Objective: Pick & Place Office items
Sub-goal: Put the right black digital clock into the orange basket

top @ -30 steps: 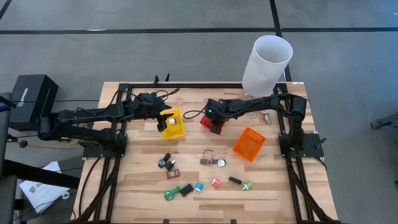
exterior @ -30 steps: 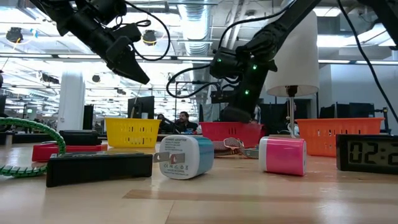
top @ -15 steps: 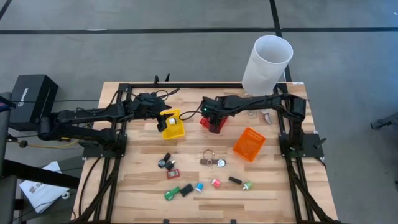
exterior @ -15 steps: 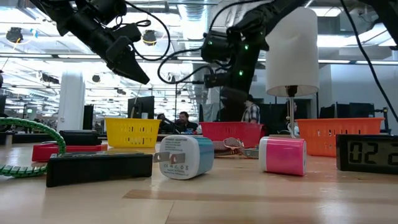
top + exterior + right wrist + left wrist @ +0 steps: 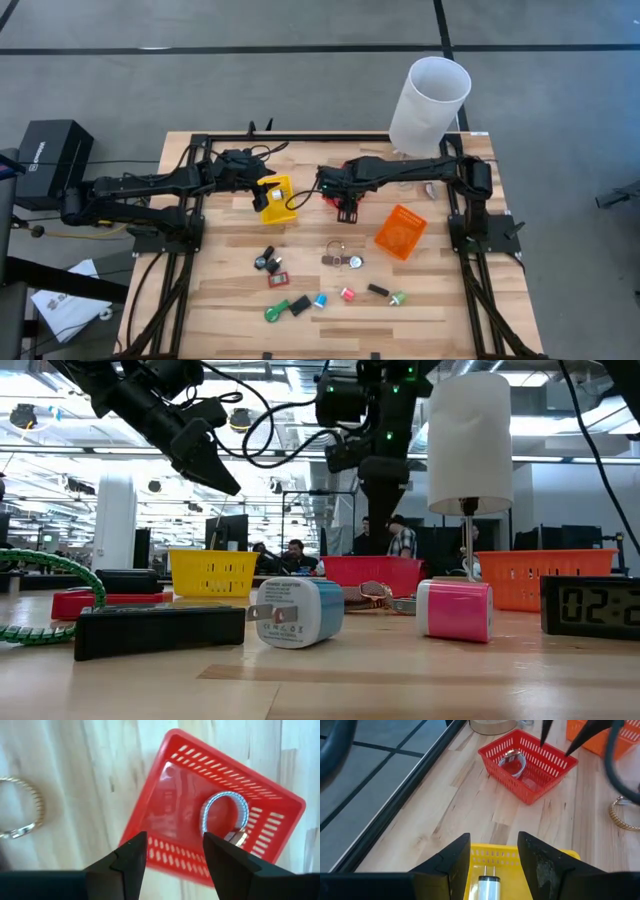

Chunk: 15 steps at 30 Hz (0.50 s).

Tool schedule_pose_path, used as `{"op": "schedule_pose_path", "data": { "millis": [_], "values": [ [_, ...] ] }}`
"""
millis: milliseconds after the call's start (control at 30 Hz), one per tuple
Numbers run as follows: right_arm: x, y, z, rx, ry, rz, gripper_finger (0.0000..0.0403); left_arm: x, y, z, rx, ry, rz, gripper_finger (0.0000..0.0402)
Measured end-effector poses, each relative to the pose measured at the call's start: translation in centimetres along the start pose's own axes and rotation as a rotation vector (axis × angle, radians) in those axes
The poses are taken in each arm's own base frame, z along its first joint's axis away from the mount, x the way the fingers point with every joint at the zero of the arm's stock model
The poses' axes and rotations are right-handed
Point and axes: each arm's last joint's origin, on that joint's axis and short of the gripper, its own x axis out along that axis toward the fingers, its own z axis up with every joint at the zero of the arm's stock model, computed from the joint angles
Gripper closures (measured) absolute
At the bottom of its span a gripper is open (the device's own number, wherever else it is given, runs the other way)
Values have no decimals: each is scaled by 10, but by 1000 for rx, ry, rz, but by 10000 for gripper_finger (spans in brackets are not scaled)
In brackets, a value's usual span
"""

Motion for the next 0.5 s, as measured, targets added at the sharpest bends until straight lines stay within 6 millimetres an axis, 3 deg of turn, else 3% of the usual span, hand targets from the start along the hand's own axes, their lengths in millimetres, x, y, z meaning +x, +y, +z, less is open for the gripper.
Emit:
{"op": "schedule_pose_path", "data": {
  "millis": [267,500],
  "values": [
    [-17,23,-8,26,115,10,223,0,0,0,0,0,0,243],
    [-27,57,-22,19,217,1,222,0,0,0,0,-2,1,243]
  ]
}}
